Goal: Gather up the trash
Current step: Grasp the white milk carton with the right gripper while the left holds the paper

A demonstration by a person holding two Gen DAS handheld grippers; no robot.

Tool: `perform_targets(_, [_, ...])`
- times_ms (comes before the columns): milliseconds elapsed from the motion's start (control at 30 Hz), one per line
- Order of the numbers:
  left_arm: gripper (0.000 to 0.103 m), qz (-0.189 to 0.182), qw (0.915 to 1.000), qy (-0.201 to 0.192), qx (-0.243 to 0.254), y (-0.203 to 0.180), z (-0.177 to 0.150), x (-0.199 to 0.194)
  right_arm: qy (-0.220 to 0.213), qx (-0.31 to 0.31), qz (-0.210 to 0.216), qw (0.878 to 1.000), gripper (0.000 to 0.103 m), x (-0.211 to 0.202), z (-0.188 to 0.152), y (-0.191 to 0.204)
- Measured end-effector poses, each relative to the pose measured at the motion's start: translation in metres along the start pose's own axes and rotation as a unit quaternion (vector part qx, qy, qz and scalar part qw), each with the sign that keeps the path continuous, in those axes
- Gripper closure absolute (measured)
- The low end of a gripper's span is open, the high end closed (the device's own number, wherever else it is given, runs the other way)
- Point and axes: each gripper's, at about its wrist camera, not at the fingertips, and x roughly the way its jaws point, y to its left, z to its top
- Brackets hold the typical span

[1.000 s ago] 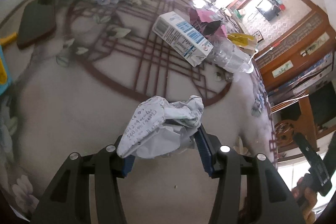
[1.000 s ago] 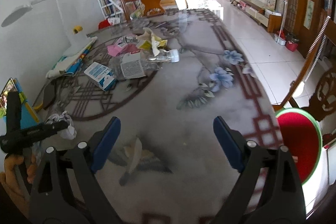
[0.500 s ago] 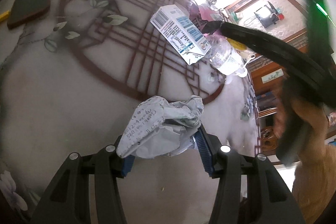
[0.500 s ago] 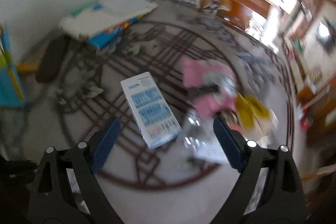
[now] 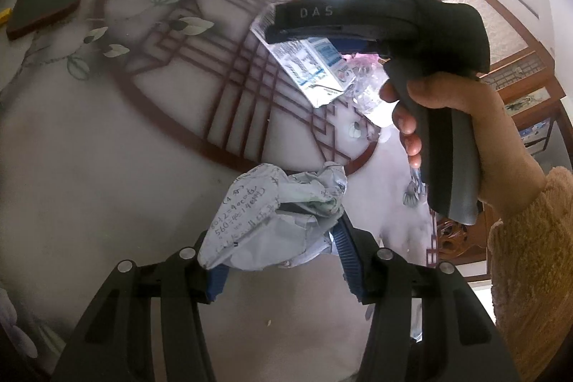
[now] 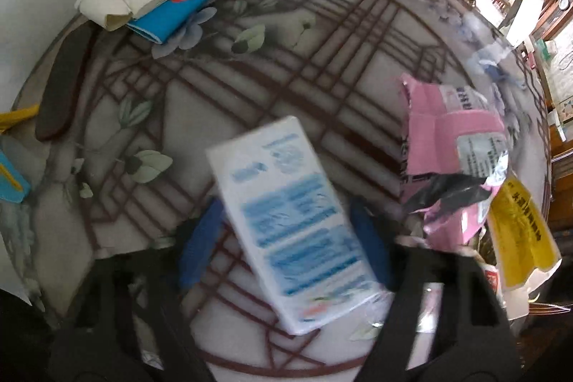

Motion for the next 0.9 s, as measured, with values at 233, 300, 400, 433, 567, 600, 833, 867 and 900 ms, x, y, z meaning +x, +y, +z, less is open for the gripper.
perform_targets(233, [0.053,0.007,1.0,-0.001,0.005,-0.001,-0.001,0.002,-0.005,0.023,0.032,0.999,0.044,-0.018,-0.023,-0.003])
perform_targets(300, [0.053,0.011,0.9999,-0.003,0.005,-0.001,0.0,0.002,-0.007,0.035,0.03,0.999,0.044,-0.026,-0.038,-0.008])
perform_targets(400, [0.053,0.015,0.9998,-0.006,0.007,-0.001,0.0,0.001,-0.015,0.057,0.031,0.998,0.044,-0.044,-0.07,-0.021])
perform_targets(433, [0.053,0.016,0.9998,-0.006,0.008,-0.002,0.0,0.001,-0.017,0.066,0.031,0.997,0.044,-0.05,-0.079,-0.026])
perform_targets(567, [0.053,0.025,0.9996,-0.005,0.014,-0.002,0.0,0.001,-0.025,0.121,0.04,0.992,0.044,-0.073,-0.125,-0.051])
perform_targets(600, [0.053,0.028,0.9994,-0.006,0.016,-0.002,0.0,0.002,-0.025,0.128,0.039,0.991,0.044,-0.077,-0.135,-0.055])
perform_targets(833, [0.05,0.056,0.9972,-0.023,0.045,-0.009,0.001,-0.002,-0.024,0.175,0.035,0.984,0.044,-0.09,-0.199,-0.071])
perform_targets(867, [0.05,0.06,0.9967,-0.025,0.048,-0.009,0.001,-0.002,-0.025,0.179,0.035,0.983,0.044,-0.09,-0.202,-0.071])
perform_targets(900, [0.05,0.065,0.9962,-0.027,0.052,-0.01,0.001,-0.003,-0.026,0.183,0.037,0.982,0.044,-0.089,-0.205,-0.071])
